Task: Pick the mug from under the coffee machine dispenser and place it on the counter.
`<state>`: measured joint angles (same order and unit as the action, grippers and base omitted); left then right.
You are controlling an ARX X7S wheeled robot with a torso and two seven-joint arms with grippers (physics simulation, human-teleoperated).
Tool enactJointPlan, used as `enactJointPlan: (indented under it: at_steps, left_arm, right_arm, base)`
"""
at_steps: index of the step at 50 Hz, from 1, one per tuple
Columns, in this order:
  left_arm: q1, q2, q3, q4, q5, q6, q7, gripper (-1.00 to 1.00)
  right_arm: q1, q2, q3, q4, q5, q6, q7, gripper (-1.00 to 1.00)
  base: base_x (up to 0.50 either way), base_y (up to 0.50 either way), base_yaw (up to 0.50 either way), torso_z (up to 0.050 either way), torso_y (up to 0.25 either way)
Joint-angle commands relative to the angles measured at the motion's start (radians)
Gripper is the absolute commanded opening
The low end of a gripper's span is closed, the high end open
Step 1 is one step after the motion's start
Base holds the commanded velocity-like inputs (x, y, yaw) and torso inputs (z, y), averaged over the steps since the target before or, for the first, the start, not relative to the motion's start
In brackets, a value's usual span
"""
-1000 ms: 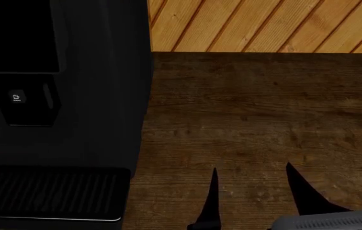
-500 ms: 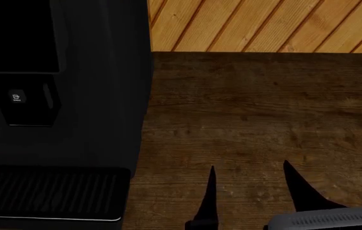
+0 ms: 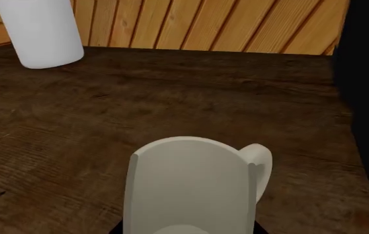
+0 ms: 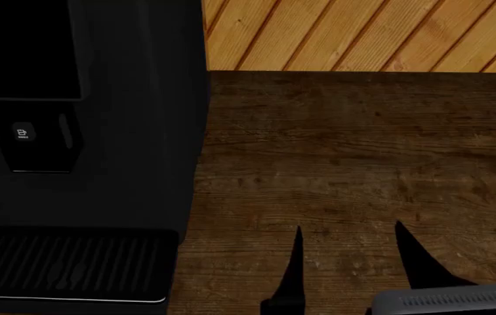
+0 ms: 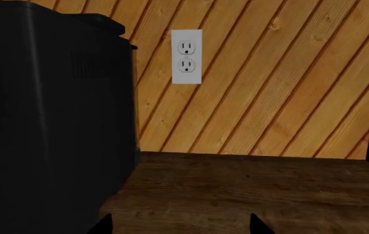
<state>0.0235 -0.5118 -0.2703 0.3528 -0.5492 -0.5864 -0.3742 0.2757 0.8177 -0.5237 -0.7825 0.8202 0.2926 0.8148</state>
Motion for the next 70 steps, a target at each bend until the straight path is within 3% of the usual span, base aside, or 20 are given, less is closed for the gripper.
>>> enactJointPlan:
  at_steps: [1,20,21,52,70]
  left_arm:
    - [0.020,0.021,0.014,-0.055,0.030,0.082,0.002,-1.00]
    - [0.106,0.078,0.028,-0.101,0.085,0.211,0.019,-1.00]
    - [0.108,0.078,0.028,-0.096,0.084,0.208,0.018,1.00]
    - [0.164,0.026,-0.015,0.137,-0.008,0.073,-0.027,1.00]
    - [0.212,-0.025,-0.169,0.362,-0.167,-0.077,-0.127,1.00]
  right_arm:
    - [-0.013,0.001,0.001,0.004,-0.004,-0.008,0.004,1.00]
    - [0.015,-0.003,-0.011,0.012,0.015,0.011,-0.020,1.00]
    - [0.015,-0.002,-0.010,0.011,0.016,0.011,-0.021,1.00]
    - [0.016,-0.014,-0.016,0.015,0.007,0.008,-0.015,1.00]
    - [0.010,-0.020,-0.019,0.018,-0.003,-0.004,-0.020,1.00]
  base:
    - [0.00,0.00,0.00,0.000,0.000]
    - [0.00,0.00,0.00,0.000,0.000]
    - [0.00,0.00,0.00,0.000,0.000]
    - [0.00,0.00,0.00,0.000,0.000]
    - [0.00,0.00,0.00,0.000,0.000]
